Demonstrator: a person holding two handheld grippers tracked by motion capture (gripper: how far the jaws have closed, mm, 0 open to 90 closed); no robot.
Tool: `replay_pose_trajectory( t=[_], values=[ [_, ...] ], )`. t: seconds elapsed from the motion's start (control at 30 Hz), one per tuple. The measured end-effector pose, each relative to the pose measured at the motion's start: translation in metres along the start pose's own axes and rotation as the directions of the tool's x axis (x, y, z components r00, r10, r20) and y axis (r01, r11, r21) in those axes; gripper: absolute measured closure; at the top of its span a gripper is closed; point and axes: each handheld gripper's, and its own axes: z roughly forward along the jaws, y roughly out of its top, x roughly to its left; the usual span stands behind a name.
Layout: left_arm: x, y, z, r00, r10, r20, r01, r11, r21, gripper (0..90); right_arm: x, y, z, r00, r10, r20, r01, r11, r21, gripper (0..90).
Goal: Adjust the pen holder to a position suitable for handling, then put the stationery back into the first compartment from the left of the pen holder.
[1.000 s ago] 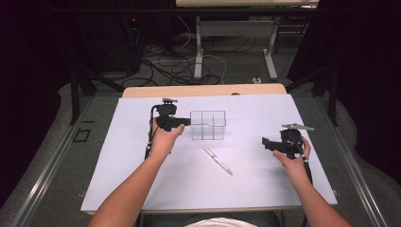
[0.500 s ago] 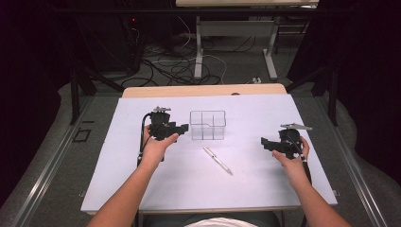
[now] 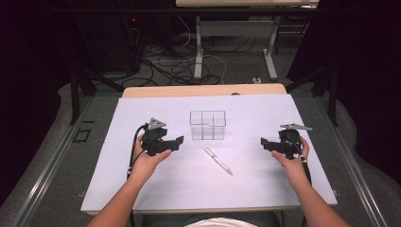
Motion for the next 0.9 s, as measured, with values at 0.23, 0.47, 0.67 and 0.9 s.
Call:
replay_pose_trajectory(
  t=[0.23, 0.47, 0.67, 0.9],
  values=[
    [0.003, -0.008, -0.005, 1.0, -0.006, 0.005, 0.006, 1.0, -0.004, 7.4, 0.007, 0.001, -0.001, 0.9993, -0.035, -0.016, 0.035, 0.999, 0.0, 12.2],
    [0.007, -0.013, -0.008, 0.9991, -0.024, -0.036, 0.024, 0.9997, -0.006, 0.0, 0.021, 0.001, -0.001, 0.9929, -0.093, -0.075, 0.095, 0.995, 0.02, 3.2],
    [0.012, -0.018, -0.011, 0.9976, -0.053, -0.044, 0.053, 0.9986, -0.007, 0.0, 0.037, 0.001, -0.002, 0.9826, -0.143, -0.118, 0.147, 0.989, 0.019, 4.8],
    [0.022, -0.025, -0.011, 0.9938, -0.101, -0.046, 0.101, 0.9949, -0.006, 0.0, 0.052, -0.001, 0.001, 0.9712, -0.172, -0.165, 0.177, 0.984, 0.017, 10.8]
  ],
)
